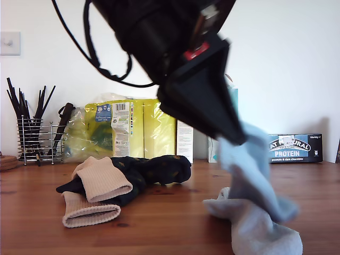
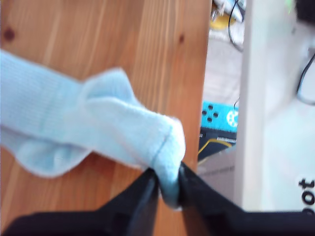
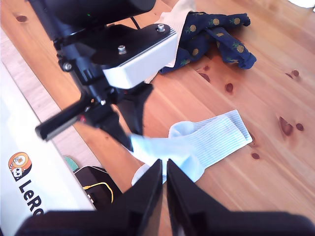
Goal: Pair up the socks based on colour and pattern, by placing each sock on top of its pair
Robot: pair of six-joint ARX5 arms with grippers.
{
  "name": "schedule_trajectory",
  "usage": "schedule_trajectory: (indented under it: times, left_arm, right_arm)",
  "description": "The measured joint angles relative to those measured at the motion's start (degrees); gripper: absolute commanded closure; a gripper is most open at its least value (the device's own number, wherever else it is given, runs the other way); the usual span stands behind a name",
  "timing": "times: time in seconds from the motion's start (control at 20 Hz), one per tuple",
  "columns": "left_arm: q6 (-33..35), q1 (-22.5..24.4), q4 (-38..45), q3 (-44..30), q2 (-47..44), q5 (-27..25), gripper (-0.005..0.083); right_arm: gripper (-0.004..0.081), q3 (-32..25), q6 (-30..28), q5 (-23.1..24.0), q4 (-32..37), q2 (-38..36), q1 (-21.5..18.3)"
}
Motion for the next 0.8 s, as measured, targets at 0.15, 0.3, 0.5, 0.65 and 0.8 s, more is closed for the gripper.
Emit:
schedule_trajectory:
  times: [0.15,0.3,0.5,0.65,0.8]
  left_arm:
    - [0.1,-1.2,0.1,0.0,0.0,-2.5,0.0278]
    - [0.2,0.3,-3.5,0.9,0.0,-5.7,0.0319]
    - [0.0,4.7,-8.9,8.0,0.1,-10.6,0.0812]
    - [0.0,8.3,-10.3,9.6,-0.4,-11.1,0.0797]
    - [0.1,12.5,-11.0,9.0,-0.4,-11.1,0.0797]
  right_arm:
    - [0.0782,0.0,0.0,0.0,0.0,0.0,0.0]
    - [0.0782,0.0,0.0,0.0,0.0,0.0,0.0]
    - [0.0782,0.0,0.0,0.0,0.5,0.0,0.0]
    - [0.0782,-0.1,1.0,0.0,4.6,0.0,0.0]
    - [0.0782,-1.3,1.4,0.2,7.6,-1.4,0.0]
